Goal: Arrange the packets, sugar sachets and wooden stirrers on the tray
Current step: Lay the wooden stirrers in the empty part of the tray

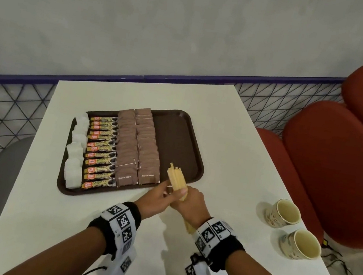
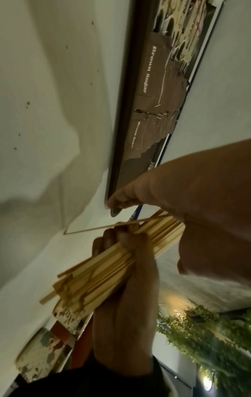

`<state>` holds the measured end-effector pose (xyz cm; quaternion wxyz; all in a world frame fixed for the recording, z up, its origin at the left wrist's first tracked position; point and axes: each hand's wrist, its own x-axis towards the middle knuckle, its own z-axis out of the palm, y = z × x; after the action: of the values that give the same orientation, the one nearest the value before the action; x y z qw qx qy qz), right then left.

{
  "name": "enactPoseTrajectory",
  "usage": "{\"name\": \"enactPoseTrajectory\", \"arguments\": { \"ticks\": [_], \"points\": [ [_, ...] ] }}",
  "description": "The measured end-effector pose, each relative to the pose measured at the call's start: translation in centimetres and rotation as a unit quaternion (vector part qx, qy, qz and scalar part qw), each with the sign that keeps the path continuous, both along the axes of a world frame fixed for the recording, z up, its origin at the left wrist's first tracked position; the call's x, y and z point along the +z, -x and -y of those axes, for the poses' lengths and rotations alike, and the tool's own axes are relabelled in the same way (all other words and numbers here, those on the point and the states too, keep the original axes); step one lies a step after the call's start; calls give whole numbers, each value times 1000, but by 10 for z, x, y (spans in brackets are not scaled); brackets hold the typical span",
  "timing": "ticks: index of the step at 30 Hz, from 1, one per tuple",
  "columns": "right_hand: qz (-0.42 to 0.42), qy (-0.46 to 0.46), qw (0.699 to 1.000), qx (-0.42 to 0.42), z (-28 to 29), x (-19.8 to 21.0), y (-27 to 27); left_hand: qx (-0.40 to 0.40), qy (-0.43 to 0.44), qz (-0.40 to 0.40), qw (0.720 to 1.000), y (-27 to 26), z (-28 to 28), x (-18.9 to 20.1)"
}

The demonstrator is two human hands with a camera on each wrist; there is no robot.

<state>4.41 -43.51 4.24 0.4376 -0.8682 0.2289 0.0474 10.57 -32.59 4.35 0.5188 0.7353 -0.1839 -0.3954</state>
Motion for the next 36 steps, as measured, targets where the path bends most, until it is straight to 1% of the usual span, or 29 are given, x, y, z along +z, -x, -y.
{"name": "enactPoseTrajectory", "arguments": {
  "ticks": [2,4,6,9,12,13,15,18,20,23,25,27,30,33,36],
  "points": [
    [19,-16,1000,13,-13,-1,-9,33,25,-5,999,0,0,4],
    [38,-19,999,1,-22,-1,-13,68,40,-10,997,-3,-3,4],
    [52,-22,998,-7,-29,-2,-15,81,44,-16,996,-4,-7,3],
    [77,-27,997,-11,-34,-8,-13,69,28,-17,997,-6,-14,0],
    [77,39,996,14,-31,-23,-8,47,15,-19,999,-9,-19,1],
    [75,33,997,4,-30,-23,-6,45,21,-23,999,-10,-19,3],
    [78,-15,997,-9,-27,-20,-4,47,40,-27,998,-9,-19,8],
    [99,-60,993,-9,-28,-15,-5,92,65,-28,993,-8,-18,11],
    [125,-102,987,-10,-32,-12,-8,117,55,-22,991,-10,-19,11],
    [171,-145,974,11,-41,-9,-13,87,25,-26,996,-10,-22,16],
    [193,-154,969,27,-48,-7,-17,81,48,-24,995,-7,-24,20],
    [189,-163,968,32,-53,-9,-19,110,74,0,991,-4,-27,20],
    [165,-192,967,40,-55,-13,-18,172,100,7,980,-1,-30,18],
    [135,-228,963,44,-53,-15,-20,184,105,15,977,3,-33,14],
    [75,-264,957,91,-51,-14,-18,204,113,23,972,2,-37,18]
  ]
}}
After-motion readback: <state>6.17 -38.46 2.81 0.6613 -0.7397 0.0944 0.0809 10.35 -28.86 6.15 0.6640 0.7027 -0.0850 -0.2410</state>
